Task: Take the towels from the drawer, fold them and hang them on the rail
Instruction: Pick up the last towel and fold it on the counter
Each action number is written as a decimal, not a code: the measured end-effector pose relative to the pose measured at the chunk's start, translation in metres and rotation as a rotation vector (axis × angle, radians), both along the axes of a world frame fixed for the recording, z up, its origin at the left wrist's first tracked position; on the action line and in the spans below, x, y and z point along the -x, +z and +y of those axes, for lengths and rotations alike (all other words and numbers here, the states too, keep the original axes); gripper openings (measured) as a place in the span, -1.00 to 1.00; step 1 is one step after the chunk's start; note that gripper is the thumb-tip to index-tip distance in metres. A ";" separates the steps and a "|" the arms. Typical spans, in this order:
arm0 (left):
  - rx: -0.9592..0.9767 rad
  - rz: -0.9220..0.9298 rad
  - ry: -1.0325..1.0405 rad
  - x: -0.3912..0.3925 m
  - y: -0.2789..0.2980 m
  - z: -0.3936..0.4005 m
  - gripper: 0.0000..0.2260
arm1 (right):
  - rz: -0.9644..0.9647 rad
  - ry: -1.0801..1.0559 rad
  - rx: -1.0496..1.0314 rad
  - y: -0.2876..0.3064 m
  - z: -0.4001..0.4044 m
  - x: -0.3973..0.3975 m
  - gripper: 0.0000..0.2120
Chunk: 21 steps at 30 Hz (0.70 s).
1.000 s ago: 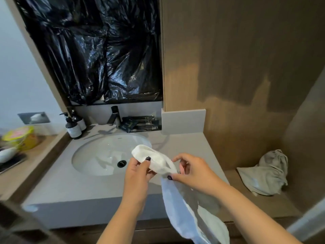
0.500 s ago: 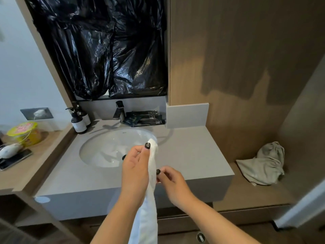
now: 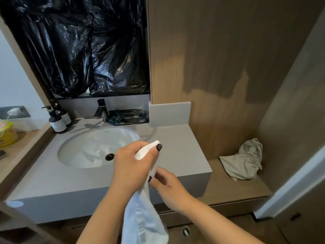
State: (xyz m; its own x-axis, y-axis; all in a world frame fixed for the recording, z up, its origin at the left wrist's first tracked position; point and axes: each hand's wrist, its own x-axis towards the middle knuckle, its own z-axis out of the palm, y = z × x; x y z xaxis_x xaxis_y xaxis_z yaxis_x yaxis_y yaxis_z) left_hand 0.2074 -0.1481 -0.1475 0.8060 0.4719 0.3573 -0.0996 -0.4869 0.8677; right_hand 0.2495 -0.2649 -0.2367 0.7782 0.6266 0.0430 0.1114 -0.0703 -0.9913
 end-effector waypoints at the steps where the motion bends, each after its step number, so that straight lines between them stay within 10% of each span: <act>1: 0.009 -0.011 -0.011 -0.002 0.001 -0.003 -0.86 | -0.007 -0.025 -0.001 0.000 -0.005 -0.004 -0.81; 11: 0.353 -0.030 0.217 -0.008 -0.017 0.021 -0.81 | -0.198 -0.223 0.088 0.009 -0.076 -0.037 -0.58; 21: 0.299 0.008 0.157 -0.024 -0.011 -0.014 -0.84 | -0.416 -0.332 0.064 0.064 -0.096 -0.065 -0.48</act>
